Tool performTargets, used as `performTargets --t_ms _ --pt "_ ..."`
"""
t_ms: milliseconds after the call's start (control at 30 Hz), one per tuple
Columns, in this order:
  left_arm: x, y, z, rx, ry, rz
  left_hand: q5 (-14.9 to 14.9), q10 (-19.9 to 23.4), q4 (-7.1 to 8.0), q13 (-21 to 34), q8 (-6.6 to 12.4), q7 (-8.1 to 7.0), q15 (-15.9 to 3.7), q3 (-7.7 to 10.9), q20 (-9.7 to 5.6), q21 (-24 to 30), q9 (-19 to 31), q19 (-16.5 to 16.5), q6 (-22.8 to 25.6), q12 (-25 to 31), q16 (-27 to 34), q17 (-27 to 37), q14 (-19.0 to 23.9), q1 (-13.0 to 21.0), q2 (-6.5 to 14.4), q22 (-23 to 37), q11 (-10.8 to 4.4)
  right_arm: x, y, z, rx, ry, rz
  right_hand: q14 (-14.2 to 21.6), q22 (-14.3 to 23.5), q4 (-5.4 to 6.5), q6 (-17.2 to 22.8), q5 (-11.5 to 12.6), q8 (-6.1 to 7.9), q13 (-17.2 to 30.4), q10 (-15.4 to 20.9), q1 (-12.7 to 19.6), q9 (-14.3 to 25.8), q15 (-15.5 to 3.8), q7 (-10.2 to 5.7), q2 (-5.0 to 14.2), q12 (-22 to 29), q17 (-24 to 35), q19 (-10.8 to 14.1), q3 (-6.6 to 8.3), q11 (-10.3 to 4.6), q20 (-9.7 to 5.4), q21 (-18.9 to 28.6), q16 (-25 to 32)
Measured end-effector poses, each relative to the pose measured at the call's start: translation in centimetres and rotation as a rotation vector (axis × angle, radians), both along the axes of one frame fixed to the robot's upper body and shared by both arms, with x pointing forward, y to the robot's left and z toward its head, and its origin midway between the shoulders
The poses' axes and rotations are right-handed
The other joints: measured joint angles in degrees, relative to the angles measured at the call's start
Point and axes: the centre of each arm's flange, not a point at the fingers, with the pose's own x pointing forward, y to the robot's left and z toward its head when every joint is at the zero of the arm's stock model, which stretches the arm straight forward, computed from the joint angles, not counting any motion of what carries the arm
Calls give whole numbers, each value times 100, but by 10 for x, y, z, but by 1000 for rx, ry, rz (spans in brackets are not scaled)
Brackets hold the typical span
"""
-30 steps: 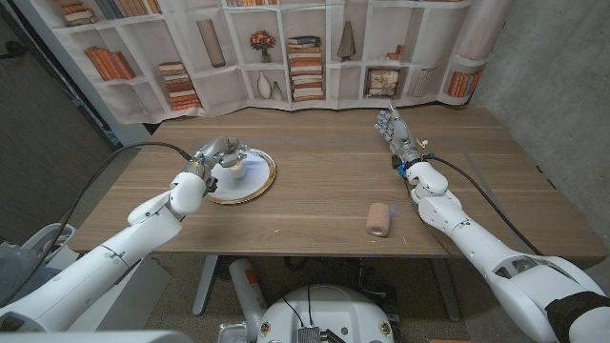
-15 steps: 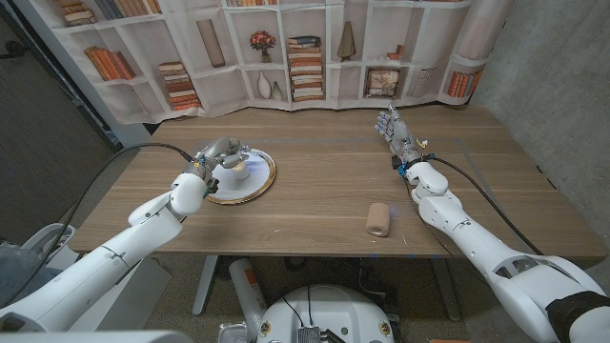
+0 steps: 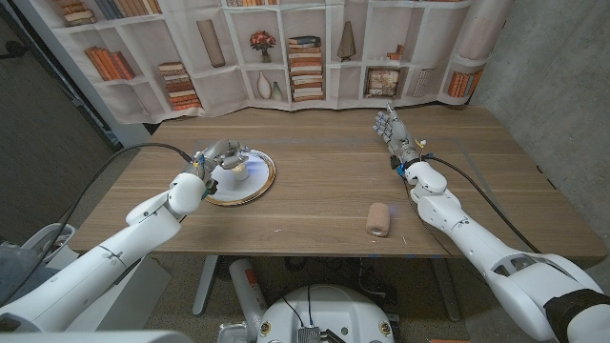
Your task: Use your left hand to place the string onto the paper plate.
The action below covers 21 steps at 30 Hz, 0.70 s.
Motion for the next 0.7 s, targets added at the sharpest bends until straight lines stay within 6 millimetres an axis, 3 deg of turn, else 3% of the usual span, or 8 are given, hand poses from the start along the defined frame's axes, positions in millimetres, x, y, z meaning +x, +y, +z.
performTargets --t_ms 700 --pt "2 -1 1 2 42 -5 0 -885 104 1 -300 72 40 -116 200 -205 5 -269 -701 -87 -88 -26 -674 -302 -86 1 60 2 2 0 -5 6 4 29 0 0 31 0 45 0 84 0 0 -13 -31 0 0 0 53 0 40 -11 0 0"
